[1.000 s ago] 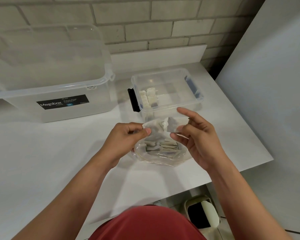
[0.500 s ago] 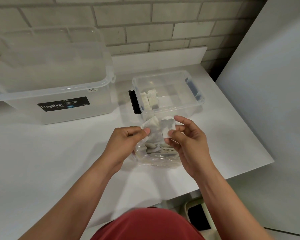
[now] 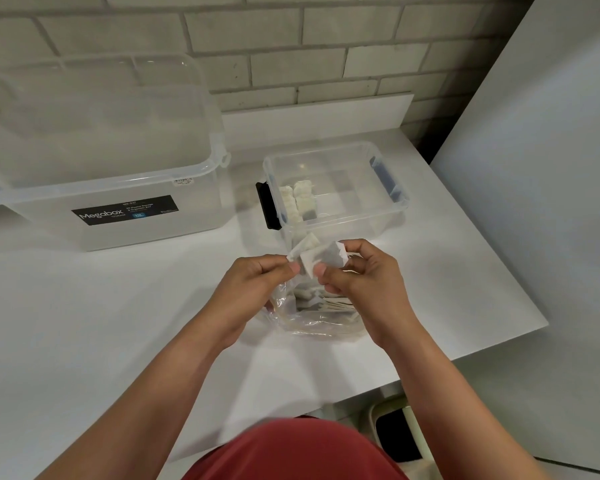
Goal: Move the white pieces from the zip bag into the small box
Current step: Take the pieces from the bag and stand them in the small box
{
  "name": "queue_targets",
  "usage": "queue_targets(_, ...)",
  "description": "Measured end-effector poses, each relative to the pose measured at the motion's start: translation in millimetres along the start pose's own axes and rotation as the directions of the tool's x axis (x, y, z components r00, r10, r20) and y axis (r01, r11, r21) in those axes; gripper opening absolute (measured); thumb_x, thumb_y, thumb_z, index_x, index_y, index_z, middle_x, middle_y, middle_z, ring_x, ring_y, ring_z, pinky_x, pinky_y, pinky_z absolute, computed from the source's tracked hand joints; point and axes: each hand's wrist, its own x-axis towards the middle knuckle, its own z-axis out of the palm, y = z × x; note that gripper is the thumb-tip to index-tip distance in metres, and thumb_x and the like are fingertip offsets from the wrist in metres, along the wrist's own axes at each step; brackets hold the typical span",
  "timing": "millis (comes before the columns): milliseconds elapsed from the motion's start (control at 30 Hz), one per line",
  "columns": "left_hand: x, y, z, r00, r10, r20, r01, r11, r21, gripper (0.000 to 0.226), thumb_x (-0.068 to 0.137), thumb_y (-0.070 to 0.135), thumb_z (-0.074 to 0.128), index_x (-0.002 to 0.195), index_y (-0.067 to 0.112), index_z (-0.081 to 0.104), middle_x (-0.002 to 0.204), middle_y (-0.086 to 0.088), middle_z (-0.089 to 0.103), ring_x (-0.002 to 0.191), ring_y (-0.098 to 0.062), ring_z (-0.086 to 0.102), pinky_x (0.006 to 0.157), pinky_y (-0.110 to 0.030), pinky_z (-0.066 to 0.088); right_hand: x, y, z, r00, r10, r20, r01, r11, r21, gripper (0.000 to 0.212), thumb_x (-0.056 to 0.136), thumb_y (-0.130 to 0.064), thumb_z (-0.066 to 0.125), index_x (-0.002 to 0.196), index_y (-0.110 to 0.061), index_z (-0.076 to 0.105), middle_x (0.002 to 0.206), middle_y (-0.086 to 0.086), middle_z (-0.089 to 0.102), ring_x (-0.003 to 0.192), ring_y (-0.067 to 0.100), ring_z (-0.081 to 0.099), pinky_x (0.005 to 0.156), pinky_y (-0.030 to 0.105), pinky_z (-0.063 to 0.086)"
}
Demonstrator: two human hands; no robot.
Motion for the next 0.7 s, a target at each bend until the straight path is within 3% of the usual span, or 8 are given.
queue_targets(200, 1, -1, 1, 0.997, 0.077, 0.016, -0.079, 0.988, 0.135, 0.009, 0.089, 0.039, 0.076, 0.088, 0.032, 0.082, 0.087, -0.010, 0.068, 0.071, -0.016, 0.059, 0.057, -0.029, 0.048, 8, -9, -6, 0.994, 0.029, 0.109, -0.004, 0.975, -0.221, 0.051, 0.067, -0.019, 0.097, 0.108, -0.024, 0.066, 0.063, -0.002, 0.069, 0.066, 0.021, 0.070, 0.085, 0.051, 0.060)
queue_targets(300, 2, -2, 2, 0.996, 0.083, -0.019, -0.080, 0.990, 0.118, 0.008, 0.091, 0.031, 0.075, 0.088, 0.032, 0.083, 0.083, 0.000, 0.071, 0.068, -0.016, 0.059, 0.053, -0.027, 0.048, 8, -13, -9, 0.986, 0.008, 0.164, 0.037, 0.962, -0.269, 0.044, 0.067, -0.025, 0.096, 0.103, -0.029, 0.072, 0.081, -0.002, 0.076, 0.072, 0.022, 0.076, 0.084, 0.051, 0.062)
queue_targets(400, 2, -2, 0, 0.997, 0.067, -0.035, -0.063, 0.993, 0.097, 0.015, 0.093, 0.029, 0.074, 0.080, 0.032, 0.081, 0.078, 0.001, 0.066, 0.066, -0.014, 0.058, 0.054, -0.028, 0.047, 5, -15, -13, 0.978, -0.010, 0.206, 0.042, 0.988, -0.150, 0.032, 0.081, -0.022, 0.087, 0.111, -0.028, 0.078, 0.109, 0.004, 0.075, 0.084, 0.028, 0.079, 0.086, 0.043, 0.064)
queue_targets(600, 2, -3, -2, 0.999, 0.052, -0.013, -0.051, 0.996, 0.080, 0.010, 0.092, 0.029, 0.074, 0.097, 0.027, 0.082, 0.073, 0.017, 0.064, 0.064, -0.008, 0.060, 0.054, -0.023, 0.046, 3, -12, -12, 0.987, -0.011, 0.162, 0.027, 0.995, -0.092, 0.015, 0.090, -0.014, 0.080, 0.105, -0.014, 0.080, 0.094, 0.014, 0.077, 0.087, 0.031, 0.077, 0.083, 0.037, 0.064)
queue_targets(700, 2, -4, -2, 0.999, 0.032, -0.019, -0.031, 0.996, 0.084, 0.016, 0.085, 0.038, 0.080, 0.099, 0.031, 0.081, 0.082, 0.017, 0.068, 0.074, -0.009, 0.063, 0.056, -0.023, 0.048, 5, -23, -18, 0.989, -0.064, 0.137, 0.083, 0.987, -0.136, 0.006, 0.087, -0.014, 0.082, 0.093, -0.014, 0.080, 0.088, 0.008, 0.077, 0.081, 0.026, 0.076, 0.082, 0.040, 0.065)
